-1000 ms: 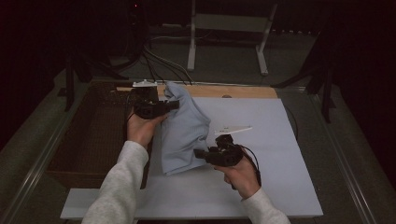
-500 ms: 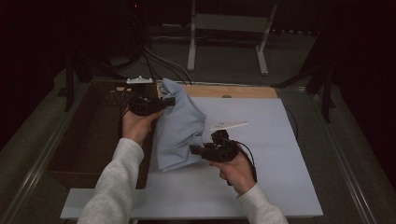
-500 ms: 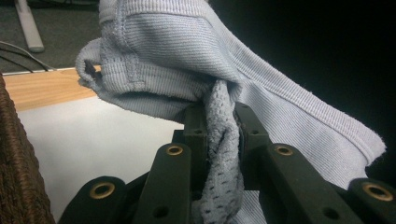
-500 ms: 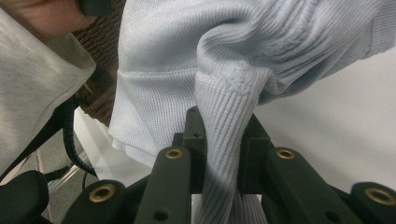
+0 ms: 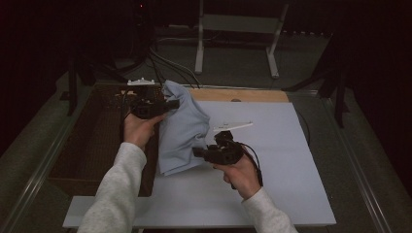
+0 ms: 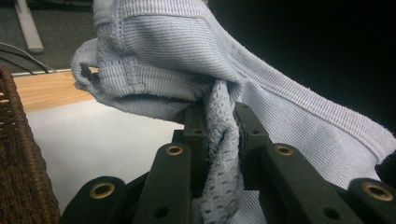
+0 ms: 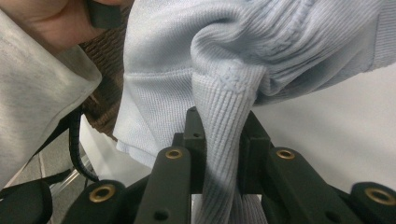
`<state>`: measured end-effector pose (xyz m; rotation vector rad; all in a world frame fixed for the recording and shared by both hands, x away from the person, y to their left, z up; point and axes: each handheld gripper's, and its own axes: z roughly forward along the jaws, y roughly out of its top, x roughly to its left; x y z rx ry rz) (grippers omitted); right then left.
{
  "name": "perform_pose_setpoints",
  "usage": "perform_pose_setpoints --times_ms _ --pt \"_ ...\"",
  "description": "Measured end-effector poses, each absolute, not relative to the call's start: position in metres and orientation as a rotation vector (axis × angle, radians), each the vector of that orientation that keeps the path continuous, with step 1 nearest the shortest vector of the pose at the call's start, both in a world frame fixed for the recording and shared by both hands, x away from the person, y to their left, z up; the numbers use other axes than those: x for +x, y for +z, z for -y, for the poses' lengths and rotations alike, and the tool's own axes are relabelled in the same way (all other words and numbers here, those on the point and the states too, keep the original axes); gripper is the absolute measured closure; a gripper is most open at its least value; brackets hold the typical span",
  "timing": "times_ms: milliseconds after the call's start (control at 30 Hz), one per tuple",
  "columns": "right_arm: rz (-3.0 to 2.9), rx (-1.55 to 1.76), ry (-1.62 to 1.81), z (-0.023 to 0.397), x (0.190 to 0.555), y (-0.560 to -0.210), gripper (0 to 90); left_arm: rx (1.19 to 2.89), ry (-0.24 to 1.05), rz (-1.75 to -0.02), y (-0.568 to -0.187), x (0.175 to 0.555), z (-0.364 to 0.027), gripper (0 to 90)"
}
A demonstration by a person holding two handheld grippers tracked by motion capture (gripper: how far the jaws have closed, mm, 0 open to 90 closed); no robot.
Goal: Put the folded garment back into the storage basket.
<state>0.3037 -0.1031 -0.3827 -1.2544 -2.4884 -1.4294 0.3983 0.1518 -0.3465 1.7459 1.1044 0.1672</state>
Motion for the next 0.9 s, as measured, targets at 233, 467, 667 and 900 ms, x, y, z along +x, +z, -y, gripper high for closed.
perform_pose_setpoints --times_ms 233,467,667,900 --pt "2.490 -1.251 -1.432 0.098 0.305 -0.381 77.6 1.742 0.174 -1.102 -0.345 0.399 -0.155 78.4" --pt "2.476 -1.247 -1.445 0.093 0.310 -0.378 77.6 1.729 0.169 -1.094 -0.344 0.402 -0.158 78.5" --pt "2.463 -1.253 -1.450 0.091 0.313 -0.378 77.6 1.723 0.162 -1.084 -0.343 0.404 -0.161 78.5" --pt "2.478 -1.241 -1.452 0.085 0.316 -0.373 77.6 1.716 0.170 -1.076 -0.340 0.404 -0.165 78.5"
